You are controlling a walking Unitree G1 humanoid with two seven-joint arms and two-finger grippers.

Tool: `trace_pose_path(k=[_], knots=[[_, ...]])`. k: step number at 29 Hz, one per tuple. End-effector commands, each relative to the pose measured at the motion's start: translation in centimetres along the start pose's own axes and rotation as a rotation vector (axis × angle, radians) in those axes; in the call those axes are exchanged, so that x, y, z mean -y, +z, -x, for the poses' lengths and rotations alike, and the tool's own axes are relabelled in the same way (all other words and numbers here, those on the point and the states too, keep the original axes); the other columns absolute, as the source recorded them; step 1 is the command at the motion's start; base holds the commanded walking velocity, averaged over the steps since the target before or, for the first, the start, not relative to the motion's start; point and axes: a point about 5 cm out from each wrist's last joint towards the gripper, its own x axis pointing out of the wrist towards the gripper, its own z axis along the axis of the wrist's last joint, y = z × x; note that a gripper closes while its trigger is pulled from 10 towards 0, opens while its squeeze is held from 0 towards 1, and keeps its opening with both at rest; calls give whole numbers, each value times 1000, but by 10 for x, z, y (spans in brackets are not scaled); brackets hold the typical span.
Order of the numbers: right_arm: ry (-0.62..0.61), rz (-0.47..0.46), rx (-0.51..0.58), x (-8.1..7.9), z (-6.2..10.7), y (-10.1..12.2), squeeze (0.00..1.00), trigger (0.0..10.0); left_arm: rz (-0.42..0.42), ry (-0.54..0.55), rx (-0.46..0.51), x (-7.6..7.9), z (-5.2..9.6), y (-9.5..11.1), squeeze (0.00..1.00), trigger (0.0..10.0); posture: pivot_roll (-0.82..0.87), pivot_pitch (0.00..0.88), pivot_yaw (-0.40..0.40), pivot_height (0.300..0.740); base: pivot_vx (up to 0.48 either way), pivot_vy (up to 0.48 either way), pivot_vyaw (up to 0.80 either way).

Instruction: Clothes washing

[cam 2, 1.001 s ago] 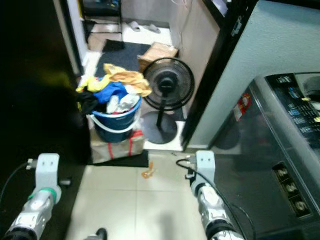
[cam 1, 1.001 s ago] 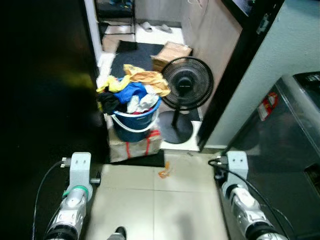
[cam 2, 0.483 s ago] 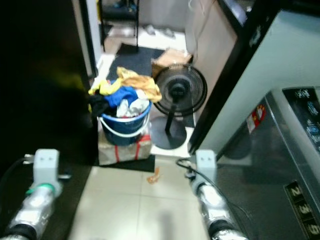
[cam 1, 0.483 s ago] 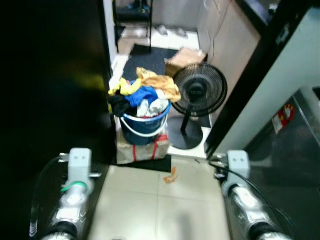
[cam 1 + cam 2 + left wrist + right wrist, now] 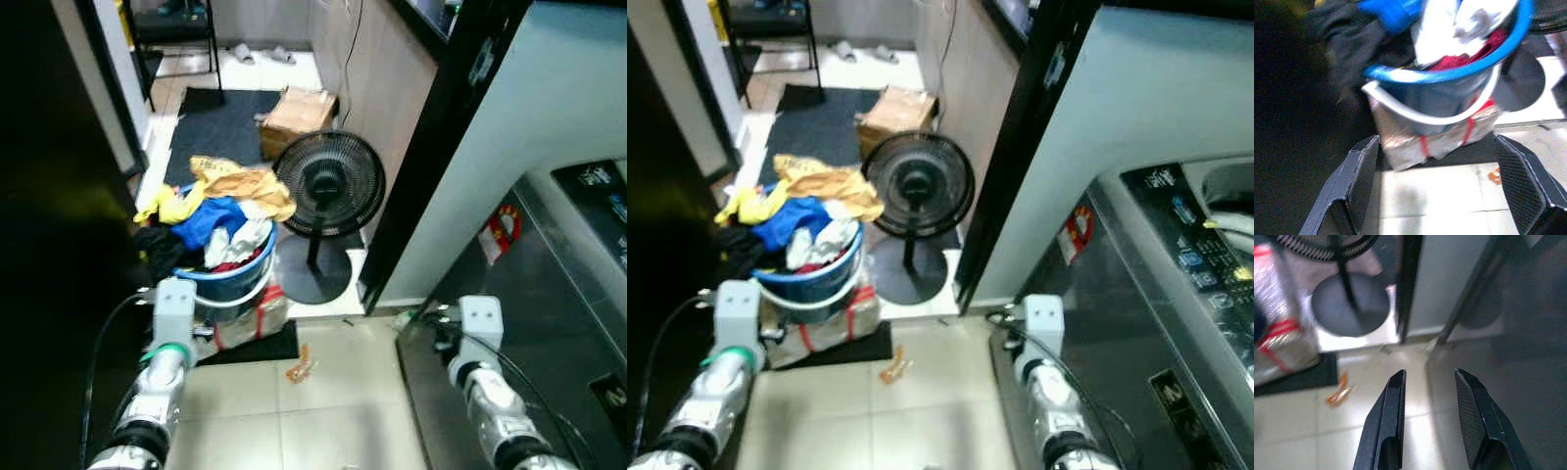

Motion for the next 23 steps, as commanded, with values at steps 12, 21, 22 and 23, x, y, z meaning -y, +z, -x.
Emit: trace_pose_path(k=[12, 21, 22, 23], knots=[[9, 20, -10, -5, 0, -3, 0, 10000, -10, 34, -42, -12, 4, -14, 0, 10000, 18, 38, -39, 740, 451, 0, 466], [-5, 4, 0, -3, 0, -1, 0, 10000, -4, 38, -44, -12, 4, -15, 0, 10000, 17, 38, -39, 740, 354, 0, 529], [-7, -1, -1, -3, 0, -1, 0, 10000, 0, 39, -45, -12, 4, -15, 0, 10000, 17, 38, -39, 740, 0, 0, 0], [-6, -3, 1, -3, -1, 0, 0, 10000, -5, 38, -42, -12, 4, -15, 0, 10000, 17, 38, -39, 740, 0, 0, 0]])
